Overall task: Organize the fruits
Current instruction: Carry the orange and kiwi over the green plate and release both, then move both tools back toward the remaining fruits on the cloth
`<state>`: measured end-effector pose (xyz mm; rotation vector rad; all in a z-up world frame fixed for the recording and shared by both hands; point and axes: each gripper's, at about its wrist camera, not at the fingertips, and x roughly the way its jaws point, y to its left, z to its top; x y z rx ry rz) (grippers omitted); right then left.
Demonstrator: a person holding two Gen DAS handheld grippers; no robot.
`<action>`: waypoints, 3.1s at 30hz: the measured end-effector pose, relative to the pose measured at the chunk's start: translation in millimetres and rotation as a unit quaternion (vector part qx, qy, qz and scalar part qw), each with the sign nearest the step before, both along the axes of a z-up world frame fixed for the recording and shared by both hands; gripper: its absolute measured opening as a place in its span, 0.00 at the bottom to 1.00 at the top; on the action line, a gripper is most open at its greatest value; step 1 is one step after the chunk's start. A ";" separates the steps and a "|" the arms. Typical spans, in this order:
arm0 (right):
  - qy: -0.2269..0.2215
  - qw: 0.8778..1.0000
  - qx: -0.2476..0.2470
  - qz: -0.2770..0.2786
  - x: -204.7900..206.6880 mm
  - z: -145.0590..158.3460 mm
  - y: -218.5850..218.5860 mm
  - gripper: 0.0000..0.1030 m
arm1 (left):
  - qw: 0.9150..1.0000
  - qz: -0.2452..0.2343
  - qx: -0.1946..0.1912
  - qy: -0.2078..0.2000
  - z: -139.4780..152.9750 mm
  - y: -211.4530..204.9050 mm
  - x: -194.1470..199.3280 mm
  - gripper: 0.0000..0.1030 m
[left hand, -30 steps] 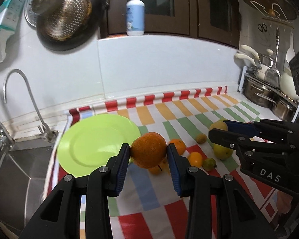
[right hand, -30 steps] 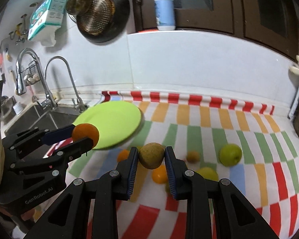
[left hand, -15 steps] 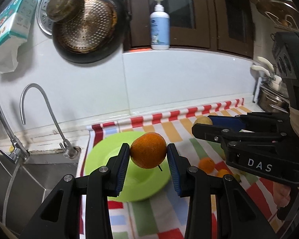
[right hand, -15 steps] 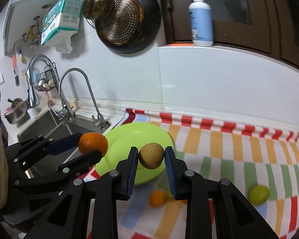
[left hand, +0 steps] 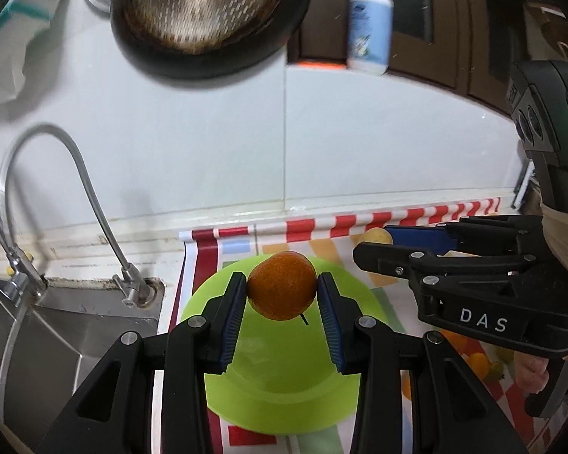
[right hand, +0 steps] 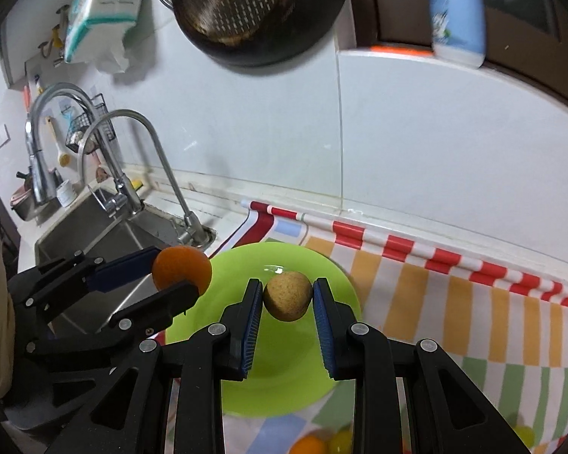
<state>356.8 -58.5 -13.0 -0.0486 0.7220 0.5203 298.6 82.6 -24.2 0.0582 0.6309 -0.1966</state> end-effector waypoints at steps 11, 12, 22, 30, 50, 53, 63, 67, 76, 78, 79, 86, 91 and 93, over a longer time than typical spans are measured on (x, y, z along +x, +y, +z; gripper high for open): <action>0.081 0.996 -0.025 -0.011 56.6 -56.4 30.4 0.28 | 0.998 0.012 -0.002 0.057 -44.7 26.5 51.9 0.37; 0.089 0.996 -0.024 -0.010 60.1 -59.8 31.7 0.28 | 0.998 0.013 -0.004 0.063 -47.8 28.3 54.8 0.37; 0.112 0.992 -0.050 -0.013 76.9 -77.7 44.3 0.28 | 0.994 0.027 -0.019 0.108 -70.7 37.6 73.4 0.37; 0.101 0.993 -0.053 -0.030 69.6 -68.4 34.0 0.33 | 0.995 0.048 0.007 0.086 -51.7 38.6 61.5 0.48; 0.008 0.997 -0.025 -0.071 -30.2 -6.8 -15.3 0.45 | 0.997 0.069 -0.011 0.018 18.5 19.7 -30.4 0.77; -0.002 0.996 -0.022 -0.081 -45.9 0.3 -24.5 0.49 | 0.997 0.074 -0.009 0.008 25.5 15.6 -44.7 0.80; -0.043 0.994 -0.004 -0.102 -98.4 27.5 -51.4 0.52 | 0.997 0.067 -0.015 -0.019 46.1 -5.1 -95.8 0.83; -0.064 0.992 0.002 -0.110 -119.8 37.8 -62.6 0.52 | 0.997 0.065 -0.008 -0.031 52.4 -12.7 -111.2 0.84; -0.082 0.987 -0.001 -0.138 -154.6 42.0 -90.9 0.52 | 0.997 0.062 -0.018 -0.040 54.2 -25.4 -138.8 0.85; -0.083 0.986 -0.001 -0.147 -160.7 41.2 -97.8 0.52 | 0.997 0.060 -0.019 -0.043 53.9 -28.6 -143.7 0.85; -0.084 0.985 -0.001 -0.152 -163.7 40.7 -101.1 0.52 | 0.997 0.058 -0.018 -0.046 53.7 -30.8 -146.5 0.85; -0.091 0.980 -0.012 -0.178 -187.0 32.0 -120.4 0.52 | 0.997 0.040 -0.005 -0.062 49.8 -46.3 -161.7 0.85; -0.083 0.976 -0.017 -0.199 -198.5 21.1 -132.9 0.52 | 0.997 0.030 0.001 -0.064 40.2 -53.3 -168.9 0.85; -0.080 0.975 -0.021 -0.208 -201.9 15.9 -137.1 0.52 | 0.998 0.026 0.008 -0.062 33.6 -57.6 -169.6 0.85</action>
